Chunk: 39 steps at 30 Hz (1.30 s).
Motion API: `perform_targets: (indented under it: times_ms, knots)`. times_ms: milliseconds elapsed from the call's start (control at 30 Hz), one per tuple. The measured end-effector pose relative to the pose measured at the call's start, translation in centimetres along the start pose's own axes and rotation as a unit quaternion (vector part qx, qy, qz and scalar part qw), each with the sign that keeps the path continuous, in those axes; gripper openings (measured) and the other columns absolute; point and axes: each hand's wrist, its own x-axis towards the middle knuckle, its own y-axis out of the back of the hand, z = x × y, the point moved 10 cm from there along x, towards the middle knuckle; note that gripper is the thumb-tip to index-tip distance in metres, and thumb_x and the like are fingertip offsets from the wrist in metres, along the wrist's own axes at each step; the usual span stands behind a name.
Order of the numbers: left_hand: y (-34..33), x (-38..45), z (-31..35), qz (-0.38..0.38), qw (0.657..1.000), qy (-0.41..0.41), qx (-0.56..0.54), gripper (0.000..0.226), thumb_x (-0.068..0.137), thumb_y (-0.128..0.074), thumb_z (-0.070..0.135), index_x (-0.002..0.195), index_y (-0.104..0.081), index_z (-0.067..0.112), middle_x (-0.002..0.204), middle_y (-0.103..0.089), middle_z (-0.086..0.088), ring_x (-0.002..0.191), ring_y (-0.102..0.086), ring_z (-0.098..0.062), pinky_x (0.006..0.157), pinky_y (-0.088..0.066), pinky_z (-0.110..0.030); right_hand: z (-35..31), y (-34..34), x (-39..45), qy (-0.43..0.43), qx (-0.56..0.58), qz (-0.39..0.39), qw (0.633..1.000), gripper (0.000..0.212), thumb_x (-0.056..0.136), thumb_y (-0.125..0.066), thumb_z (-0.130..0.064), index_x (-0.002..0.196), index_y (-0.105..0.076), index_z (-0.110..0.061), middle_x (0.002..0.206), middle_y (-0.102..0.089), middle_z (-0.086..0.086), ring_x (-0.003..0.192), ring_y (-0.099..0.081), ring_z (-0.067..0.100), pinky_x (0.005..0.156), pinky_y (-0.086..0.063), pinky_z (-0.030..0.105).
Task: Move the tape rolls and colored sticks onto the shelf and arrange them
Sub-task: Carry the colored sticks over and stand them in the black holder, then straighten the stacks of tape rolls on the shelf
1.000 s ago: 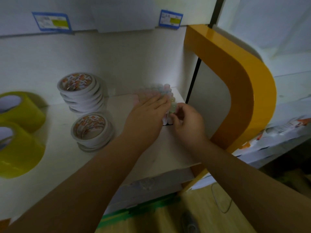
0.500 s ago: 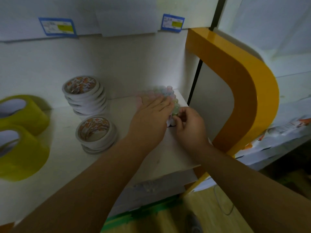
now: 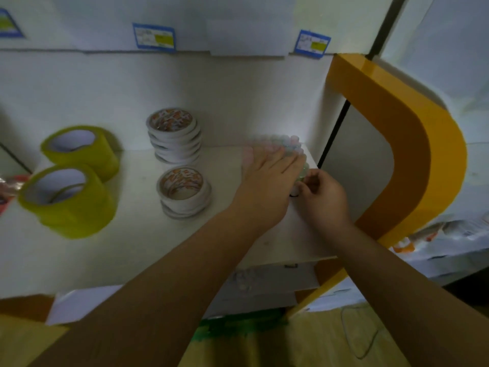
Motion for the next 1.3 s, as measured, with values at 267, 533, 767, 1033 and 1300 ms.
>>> perform_targets:
  times_ms: [267,533,767,1033,1300]
  knots:
    - [3.5,-5.4,-2.3,0.081,0.975,0.122,-0.168,0.052,0.085,-0.063,0.008,0.136,-0.056,0.009,0.143,-0.053,-0.006,0.139,-0.039,-0.018,0.117,-0.019,-0.016,-1.4,1.2,-3.1,0.022,0.057,0.034,0.998,0.008,0.099,-0.057,-0.019,0.101,-0.057,-0.027,0.095,-0.06,-0.012,0.09,-0.059,0.011,0.08,-0.052,0.033]
    - [7.4,-13.9,-8.9,0.189,0.894,0.364,-0.18,0.037,0.091,-0.055,0.031,0.124,-0.065,0.017,0.125,-0.063,0.005,0.114,-0.053,0.0,0.097,-0.041,-0.012,-5.0,-4.4,-7.0,0.061,0.171,-0.111,0.977,0.017,0.1,-0.056,-0.022,0.115,-0.064,-0.021,0.109,-0.063,-0.006,0.097,-0.059,0.001,0.077,-0.046,0.008]
    - [7.6,-18.1,-15.0,0.173,0.84,0.484,-0.176,0.067,0.092,-0.043,0.051,0.148,-0.039,0.014,0.148,-0.046,-0.005,0.135,-0.043,-0.016,0.114,-0.036,-0.04,-6.4,-11.7,-6.4,-0.068,0.284,-0.158,0.943,0.032,0.096,-0.053,-0.043,0.115,-0.066,-0.022,0.105,-0.068,-0.007,0.102,-0.064,0.01,0.097,-0.051,0.035]
    - [4.4,-14.6,-20.1,0.144,0.79,0.502,-0.322,0.034,0.106,-0.038,0.03,0.122,-0.058,0.007,0.117,-0.057,0.0,0.115,-0.055,-0.019,0.086,-0.033,-0.013,-11.3,-16.6,-5.2,-0.062,0.247,-0.092,0.963,0.057,0.099,-0.037,-0.051,0.141,-0.053,-0.015,0.141,-0.056,0.002,0.13,-0.05,0.014,0.114,-0.038,0.037]
    - [2.7,-14.0,-20.1,0.156,0.786,0.476,-0.364,0.033,0.107,-0.034,0.026,0.13,-0.054,0.016,0.115,-0.054,0.007,0.105,-0.05,-0.006,0.077,-0.032,0.004,-11.6,-18.4,-5.0,-0.05,0.204,-0.059,0.976,0.042,0.109,-0.03,-0.034,0.141,-0.051,-0.017,0.133,-0.055,-0.005,0.122,-0.049,0.004,0.102,-0.037,0.009]
